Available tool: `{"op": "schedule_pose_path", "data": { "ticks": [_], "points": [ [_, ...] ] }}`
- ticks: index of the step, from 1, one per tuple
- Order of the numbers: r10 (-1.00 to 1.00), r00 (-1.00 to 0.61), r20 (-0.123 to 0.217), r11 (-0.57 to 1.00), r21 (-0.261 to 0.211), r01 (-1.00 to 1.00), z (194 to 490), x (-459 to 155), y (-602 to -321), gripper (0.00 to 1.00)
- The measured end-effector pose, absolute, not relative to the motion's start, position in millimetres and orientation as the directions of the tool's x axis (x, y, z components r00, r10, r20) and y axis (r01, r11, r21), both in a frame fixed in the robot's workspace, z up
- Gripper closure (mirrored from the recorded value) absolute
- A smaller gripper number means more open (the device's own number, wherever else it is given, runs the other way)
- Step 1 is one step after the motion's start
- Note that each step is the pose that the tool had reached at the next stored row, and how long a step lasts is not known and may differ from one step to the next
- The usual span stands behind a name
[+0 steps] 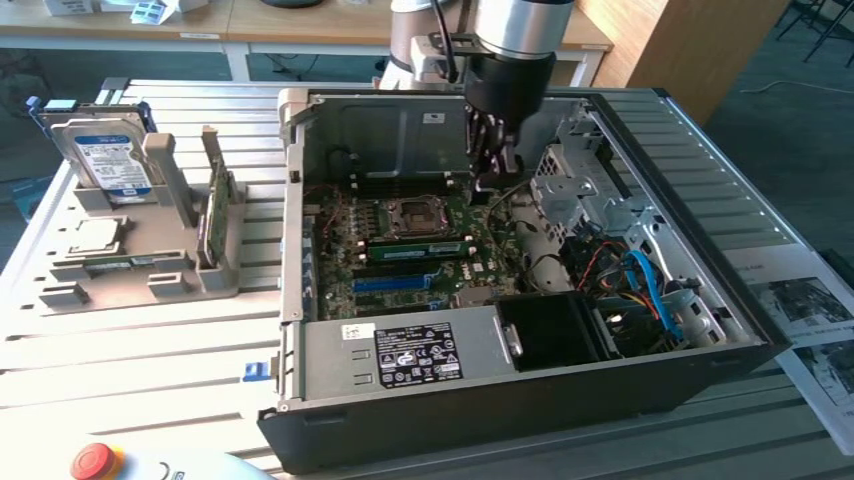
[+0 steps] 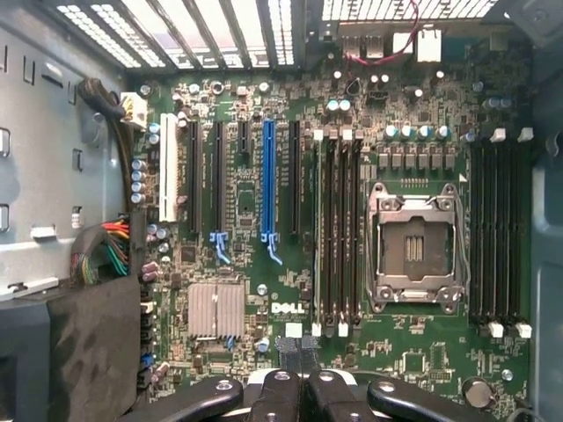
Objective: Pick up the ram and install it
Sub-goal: 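Press down the ram until it locks into place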
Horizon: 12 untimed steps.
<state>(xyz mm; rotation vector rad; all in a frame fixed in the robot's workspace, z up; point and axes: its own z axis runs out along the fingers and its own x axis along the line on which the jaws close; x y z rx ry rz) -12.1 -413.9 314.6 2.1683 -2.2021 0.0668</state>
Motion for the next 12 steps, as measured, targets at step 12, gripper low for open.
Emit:
{"op": "schedule_pose_path", "data": {
  "ticks": [12],
  "points": [
    [-0.998, -0.015, 0.066, 0.016, 0.005, -1.000, 314.5, -11.1, -412.0, 0.90]
  ]
}}
